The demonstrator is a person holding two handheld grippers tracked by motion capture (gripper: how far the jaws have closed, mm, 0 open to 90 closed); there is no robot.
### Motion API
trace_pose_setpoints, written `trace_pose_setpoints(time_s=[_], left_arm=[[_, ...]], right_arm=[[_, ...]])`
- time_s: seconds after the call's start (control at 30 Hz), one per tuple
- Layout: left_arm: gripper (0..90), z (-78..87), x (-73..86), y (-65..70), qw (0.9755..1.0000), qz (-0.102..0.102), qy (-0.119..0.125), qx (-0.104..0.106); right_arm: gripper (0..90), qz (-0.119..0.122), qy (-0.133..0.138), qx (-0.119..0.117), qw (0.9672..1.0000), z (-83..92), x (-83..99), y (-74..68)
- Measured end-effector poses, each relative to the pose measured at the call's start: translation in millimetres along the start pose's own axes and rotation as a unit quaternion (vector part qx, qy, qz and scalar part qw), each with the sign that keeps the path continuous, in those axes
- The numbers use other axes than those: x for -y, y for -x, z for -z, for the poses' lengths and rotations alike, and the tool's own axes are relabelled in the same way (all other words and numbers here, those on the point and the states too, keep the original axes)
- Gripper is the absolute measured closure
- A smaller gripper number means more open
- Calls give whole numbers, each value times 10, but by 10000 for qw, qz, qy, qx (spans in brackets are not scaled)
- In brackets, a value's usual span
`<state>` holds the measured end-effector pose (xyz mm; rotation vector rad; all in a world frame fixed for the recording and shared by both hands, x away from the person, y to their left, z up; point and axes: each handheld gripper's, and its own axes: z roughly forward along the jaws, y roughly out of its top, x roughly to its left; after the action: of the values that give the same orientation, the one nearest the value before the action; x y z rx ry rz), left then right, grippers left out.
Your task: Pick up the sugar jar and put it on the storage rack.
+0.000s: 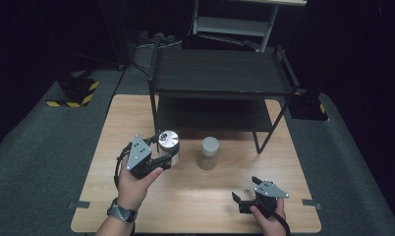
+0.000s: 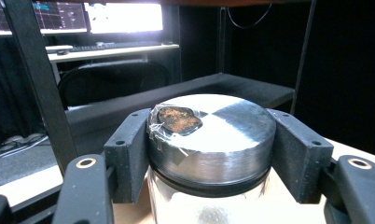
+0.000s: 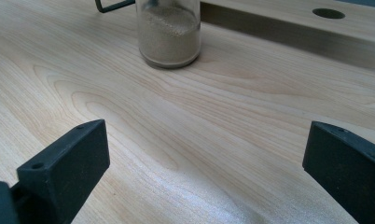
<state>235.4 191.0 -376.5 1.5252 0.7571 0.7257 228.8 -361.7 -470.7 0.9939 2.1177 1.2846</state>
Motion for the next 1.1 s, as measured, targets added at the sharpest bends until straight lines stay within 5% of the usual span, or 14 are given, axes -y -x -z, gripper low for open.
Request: trace_pose_setpoints(time_s=[0.47, 1.1], left_arm=[[351, -52, -304, -38, 9999, -124, 108, -41], [351, -152, -719, -104, 9995, -38, 310, -58]], right_arm=[[7, -8, 10, -10, 10000, 2, 4, 5], [6, -53, 42, -45, 10000, 8, 16, 28]])
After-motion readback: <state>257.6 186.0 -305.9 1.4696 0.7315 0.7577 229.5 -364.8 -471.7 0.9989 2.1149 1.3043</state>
